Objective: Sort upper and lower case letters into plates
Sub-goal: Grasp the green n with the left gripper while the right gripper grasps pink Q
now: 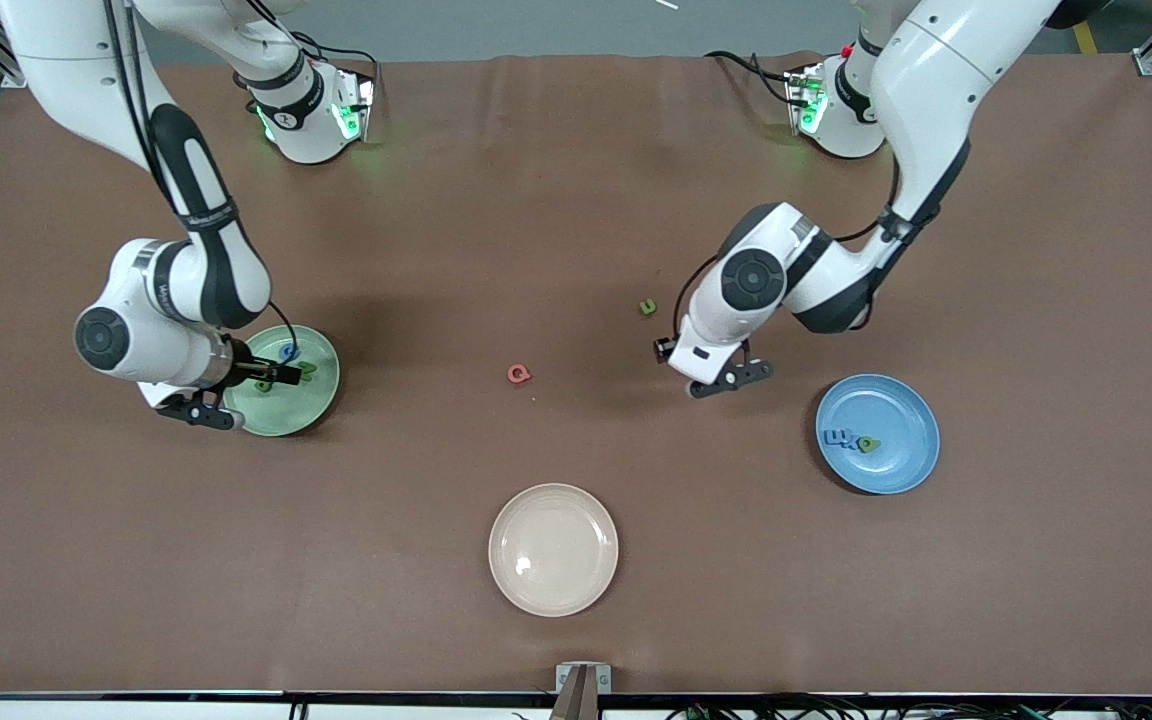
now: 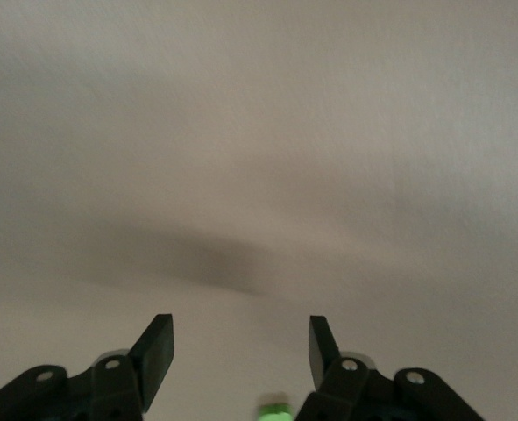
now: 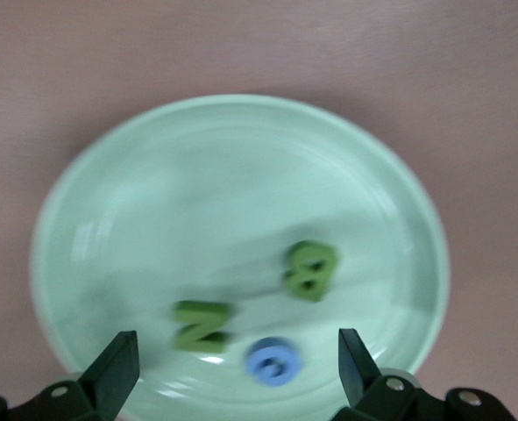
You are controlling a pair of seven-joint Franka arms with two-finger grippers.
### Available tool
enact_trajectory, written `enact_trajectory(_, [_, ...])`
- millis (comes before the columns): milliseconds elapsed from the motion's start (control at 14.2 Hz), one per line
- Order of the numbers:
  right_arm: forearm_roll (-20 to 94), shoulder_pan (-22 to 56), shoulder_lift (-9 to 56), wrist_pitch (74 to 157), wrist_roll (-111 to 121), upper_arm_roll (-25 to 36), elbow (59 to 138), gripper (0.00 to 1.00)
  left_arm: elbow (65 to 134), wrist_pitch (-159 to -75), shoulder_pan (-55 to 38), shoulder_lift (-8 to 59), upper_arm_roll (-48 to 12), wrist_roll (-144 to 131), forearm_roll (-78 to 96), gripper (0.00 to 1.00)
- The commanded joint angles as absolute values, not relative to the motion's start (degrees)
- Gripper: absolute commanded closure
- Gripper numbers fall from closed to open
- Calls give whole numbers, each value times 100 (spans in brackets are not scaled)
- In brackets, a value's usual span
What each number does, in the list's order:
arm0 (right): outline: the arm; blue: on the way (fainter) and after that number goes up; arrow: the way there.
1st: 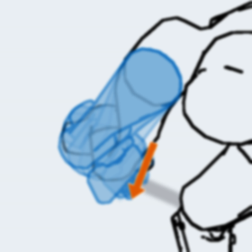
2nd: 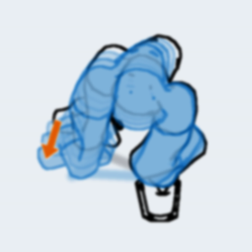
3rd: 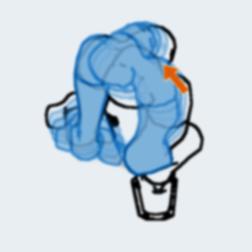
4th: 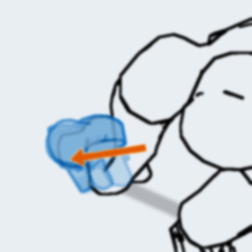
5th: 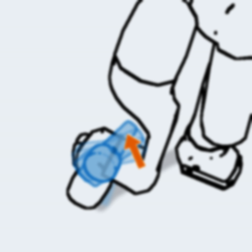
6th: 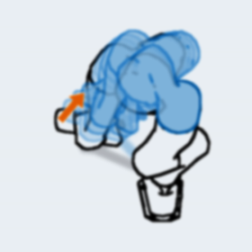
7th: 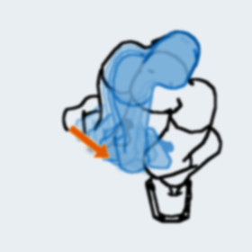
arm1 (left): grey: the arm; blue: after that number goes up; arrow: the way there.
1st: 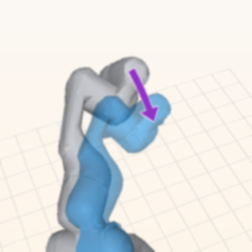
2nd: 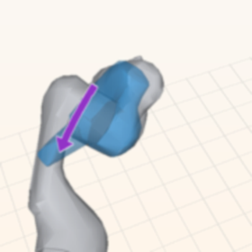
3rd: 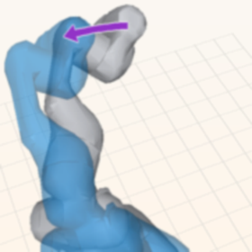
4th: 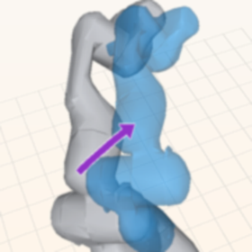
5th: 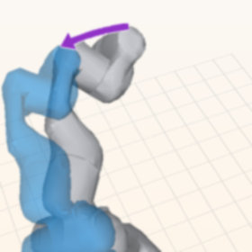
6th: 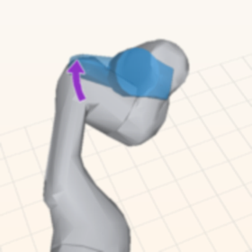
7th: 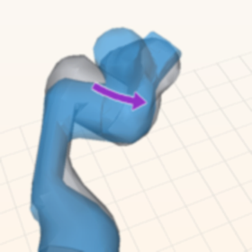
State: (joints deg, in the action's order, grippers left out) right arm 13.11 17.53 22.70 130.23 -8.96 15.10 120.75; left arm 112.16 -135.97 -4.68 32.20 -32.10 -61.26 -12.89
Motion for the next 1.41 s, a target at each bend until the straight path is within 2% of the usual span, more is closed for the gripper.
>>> enact_trajectory(0, [1274,2485,2135,12929,-2245,1512,11928,0,11566,-14158,-518,3234,-3217,-6661,-1415,31])
enact_trajectory(211, [1283,3162,2258,12981,-3529,1512,11576,0,11646,-14370,-817,3330,-3208,-7179,-1415,36])
enact_trajectory(493, [1756,3778,2864,13401,-4411,1512,11136,0,11829,-14432,-1010,3349,-3208,-7506,-1415,39])
enact_trajectory(705, [2004,4182,3198,13973,-4946,1512,11092,0,11961,-14432,-1046,3331,-3217,-7549,-1415,41])
enact_trajectory(1127, [1978,4658,3673,14080,-6213,1529,10644,0,12041,-14432,-1187,3322,-3208,-7910,-1415,45])
enact_trajectory(1339, [1960,4869,3788,14211,-6643,1529,10600,0,12102,-14432,-1187,3313,-3208,-8033,-1424,56])
